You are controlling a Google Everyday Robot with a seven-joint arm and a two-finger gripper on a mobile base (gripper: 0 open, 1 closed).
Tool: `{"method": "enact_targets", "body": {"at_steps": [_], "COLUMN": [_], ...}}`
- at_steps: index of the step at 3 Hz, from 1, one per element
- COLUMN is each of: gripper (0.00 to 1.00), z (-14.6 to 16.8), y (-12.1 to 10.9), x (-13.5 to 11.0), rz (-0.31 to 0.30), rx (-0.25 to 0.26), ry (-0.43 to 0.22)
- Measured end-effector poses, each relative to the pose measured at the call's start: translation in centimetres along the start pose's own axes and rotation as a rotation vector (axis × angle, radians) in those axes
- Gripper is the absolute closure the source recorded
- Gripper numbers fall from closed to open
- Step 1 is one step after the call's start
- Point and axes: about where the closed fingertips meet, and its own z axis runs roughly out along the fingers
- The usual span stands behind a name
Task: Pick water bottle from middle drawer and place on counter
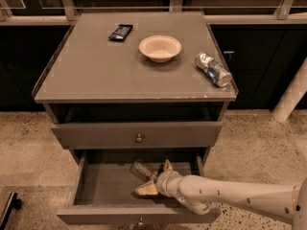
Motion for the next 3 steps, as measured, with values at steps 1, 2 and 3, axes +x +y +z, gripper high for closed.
{"method": "enact_targets", "body": {"at_steps": [1,2,3], "gripper": [0.0,0.18,0.41], "z": [0.25,0.26,0.26], "y": [-0.27,-0.28,-0.28], "x": [0.8,0.82,0.82], "rz": [-0.003,-0.003,-0.003], "rx": [0.015,0.015,0.015], "ry": [0.018,0.018,0.018]}}
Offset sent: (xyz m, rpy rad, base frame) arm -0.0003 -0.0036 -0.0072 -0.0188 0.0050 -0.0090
